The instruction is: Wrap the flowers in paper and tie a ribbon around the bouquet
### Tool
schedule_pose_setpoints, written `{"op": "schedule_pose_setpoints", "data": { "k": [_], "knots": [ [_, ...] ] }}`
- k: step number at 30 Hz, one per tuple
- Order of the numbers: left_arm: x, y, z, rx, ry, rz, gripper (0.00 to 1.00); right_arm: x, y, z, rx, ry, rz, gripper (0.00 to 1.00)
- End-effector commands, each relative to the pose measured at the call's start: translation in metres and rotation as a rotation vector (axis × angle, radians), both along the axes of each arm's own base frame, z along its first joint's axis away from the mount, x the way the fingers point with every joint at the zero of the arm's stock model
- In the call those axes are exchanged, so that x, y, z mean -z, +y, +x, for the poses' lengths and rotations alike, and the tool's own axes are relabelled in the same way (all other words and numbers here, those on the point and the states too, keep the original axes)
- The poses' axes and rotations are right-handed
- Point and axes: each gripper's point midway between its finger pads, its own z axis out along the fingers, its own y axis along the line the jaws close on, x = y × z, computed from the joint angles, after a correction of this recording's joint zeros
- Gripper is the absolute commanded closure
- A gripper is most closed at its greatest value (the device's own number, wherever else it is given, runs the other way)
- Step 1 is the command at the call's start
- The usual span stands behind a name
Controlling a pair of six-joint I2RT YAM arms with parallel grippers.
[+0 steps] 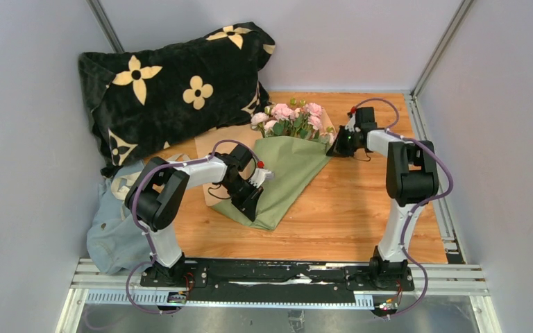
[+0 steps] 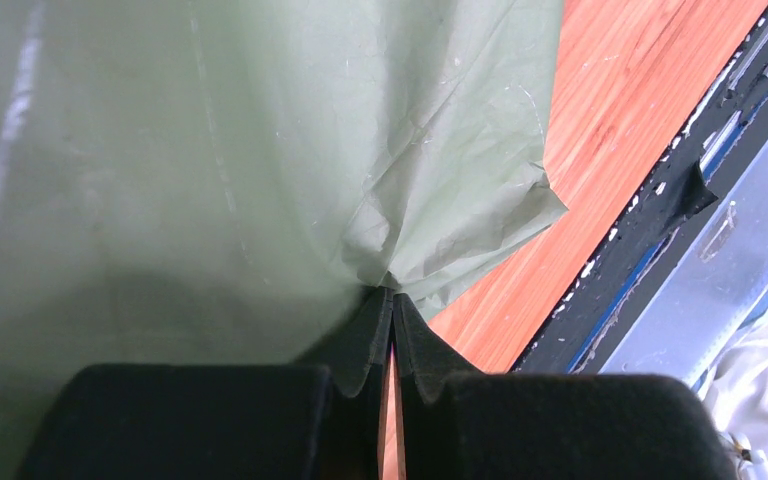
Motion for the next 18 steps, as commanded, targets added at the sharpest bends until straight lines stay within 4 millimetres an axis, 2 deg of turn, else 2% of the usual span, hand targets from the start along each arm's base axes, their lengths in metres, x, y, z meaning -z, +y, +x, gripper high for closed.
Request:
{"op": "schedule_pose_setpoints", "data": {
  "k": [1, 2, 3, 6, 8, 10, 12, 15, 16, 17, 18],
  "knots": [
    [0.013, 0.012, -0.014, 0.02, 0.05, 0.066, 0.92, 0.023, -0.059, 0.029, 0.126, 0.063, -0.16, 1.0],
    [0.013, 0.012, -0.014, 0.021, 0.052, 0.067, 0.91, 0.021, -0.075, 0.036, 0.154, 0.067, -0.18, 1.0],
    [0.013, 0.012, -0.014, 0.022, 0.052, 0.067, 0.92, 0.015, -0.08, 0.043, 0.16, 0.057, -0.196, 1.0],
    [0.013, 0.012, -0.013, 0.022, 0.05, 0.065, 0.91, -0.022, -0.084, 0.055, 0.14, -0.011, -0.23, 1.0],
    [0.013, 0.012, -0.015, 0.023, 0.057, 0.064, 0.91, -0.051, -0.083, 0.051, 0.128, -0.075, -0.264, 1.0],
    [0.013, 0.011, -0.015, 0.024, 0.061, 0.061, 0.91, -0.079, -0.058, 0.036, 0.062, -0.148, -0.286, 1.0],
    [0.013, 0.011, -0.015, 0.024, 0.061, 0.061, 0.91, -0.109, -0.025, 0.014, -0.02, -0.234, -0.292, 1.0],
    [0.012, 0.01, -0.014, 0.022, 0.059, 0.059, 0.91, -0.107, 0.036, -0.038, -0.19, -0.253, -0.264, 1.0],
    [0.012, 0.01, -0.014, 0.022, 0.059, 0.058, 0.91, -0.099, 0.058, -0.057, -0.247, -0.24, -0.224, 1.0],
    [0.012, 0.01, -0.014, 0.023, 0.059, 0.058, 0.91, -0.083, 0.082, -0.082, -0.299, -0.198, -0.166, 1.0],
    [0.012, 0.01, -0.014, 0.023, 0.057, 0.058, 0.91, -0.079, 0.096, -0.092, -0.316, -0.181, -0.108, 1.0]
  ]
}}
